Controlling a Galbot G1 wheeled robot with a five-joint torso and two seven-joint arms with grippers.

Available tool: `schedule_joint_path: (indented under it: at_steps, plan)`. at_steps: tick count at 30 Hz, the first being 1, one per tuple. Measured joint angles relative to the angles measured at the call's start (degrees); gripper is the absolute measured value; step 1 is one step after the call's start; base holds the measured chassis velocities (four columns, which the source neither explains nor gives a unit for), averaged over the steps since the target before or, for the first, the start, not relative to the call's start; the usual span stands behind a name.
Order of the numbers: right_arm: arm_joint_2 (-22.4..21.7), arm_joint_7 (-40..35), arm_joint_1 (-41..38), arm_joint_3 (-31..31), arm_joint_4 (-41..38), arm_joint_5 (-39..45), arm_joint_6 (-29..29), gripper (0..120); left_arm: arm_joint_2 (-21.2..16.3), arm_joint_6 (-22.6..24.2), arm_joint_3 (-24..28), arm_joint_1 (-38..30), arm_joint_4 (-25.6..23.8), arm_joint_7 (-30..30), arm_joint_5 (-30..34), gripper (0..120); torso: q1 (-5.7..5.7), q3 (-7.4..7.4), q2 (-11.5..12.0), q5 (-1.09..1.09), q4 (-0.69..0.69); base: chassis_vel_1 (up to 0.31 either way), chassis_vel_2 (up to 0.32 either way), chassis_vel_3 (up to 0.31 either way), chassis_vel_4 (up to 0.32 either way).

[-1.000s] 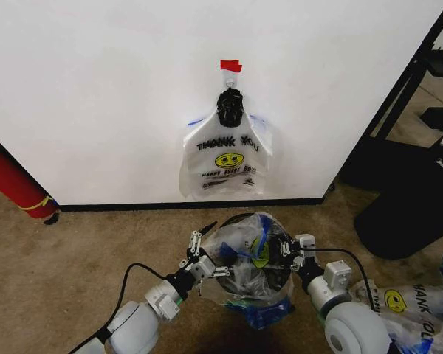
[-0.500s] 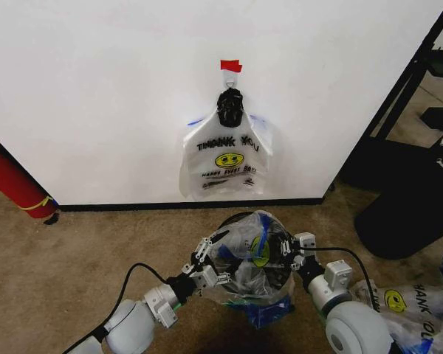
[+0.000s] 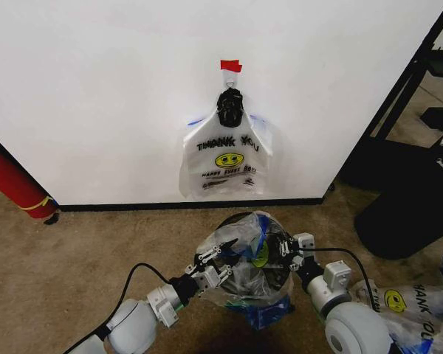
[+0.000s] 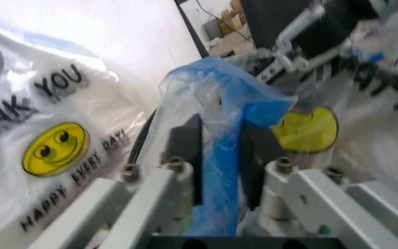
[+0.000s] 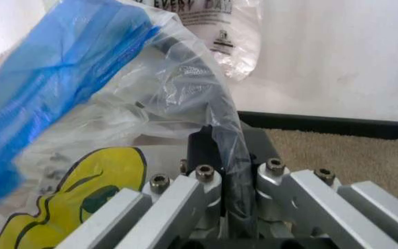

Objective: Pick up the garbage bag from the wall and place it over the trash bin.

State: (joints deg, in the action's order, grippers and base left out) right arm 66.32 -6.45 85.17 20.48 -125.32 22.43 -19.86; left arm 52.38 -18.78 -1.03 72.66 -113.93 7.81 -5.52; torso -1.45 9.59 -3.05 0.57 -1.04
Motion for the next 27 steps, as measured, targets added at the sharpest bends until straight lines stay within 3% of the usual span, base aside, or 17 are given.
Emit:
schedule_joint_path:
  at_steps: [3, 5, 10, 11, 16, 23, 27]
  plan:
    - [-0.27, 0.66, -0.27, 0.16, 0.64, -0.4, 1.0, 0, -0.51, 0.73, 1.06, -0.74, 0.03, 0.92, 7.43, 0, 0.0, 0.0, 0.0, 0.0, 0.0, 0.0, 0.0, 0.0, 0.0]
    - [-0.46, 1.56, -0.33, 0.39, 1.18, -1.16, 2.08, 0, -0.59, 1.39, 1.36, -1.13, 0.04, 1.11, 11.0, 0, 0.0, 0.0, 0.0, 0.0, 0.0, 0.0, 0.0, 0.0, 0.0]
    - [-1.68, 8.91, -0.01, 2.51, 4.07, -5.11, 9.6, 0, -0.55, 6.31, 1.44, -4.46, -0.57, 1.57, 29.51, 0, 0.0, 0.0, 0.0, 0.0, 0.0, 0.0, 0.0, 0.0, 0.0]
    - [-1.68, 8.91, -0.01, 2.51, 4.07, -5.11, 9.6, 0, -0.55, 6.31, 1.44, -4.46, -0.57, 1.57, 29.51, 0, 0.0, 0.0, 0.0, 0.0, 0.0, 0.0, 0.0, 0.0, 0.0]
    - [-3.11, 19.13, -0.19, 5.7, 7.68, -6.51, 17.65, 0, -0.64, 11.52, -0.94, -7.96, -1.29, 0.39, 41.81, 0, 0.0, 0.0, 0.0, -0.01, 0.0, 0.0, 0.0, 0.0, 0.0]
    - [-3.82, 26.7, -0.76, 8.79, 10.24, -3.59, 22.48, 0, -0.41, 17.41, -2.41, -10.3, -0.21, -4.59, 46.09, 0, 0.0, 0.0, 0.0, 0.0, -0.01, 0.0, 0.0, 0.0, 0.0]
    - [-3.89, 31.53, -1.6, 9.11, 12.16, 6.2, 26.54, 0, -0.08, 19.74, -3.02, -9.95, 2.88, -5.83, 45.12, 0, 0.0, 0.0, 0.0, 0.0, 0.0, 0.0, 0.0, 0.0, 0.0]
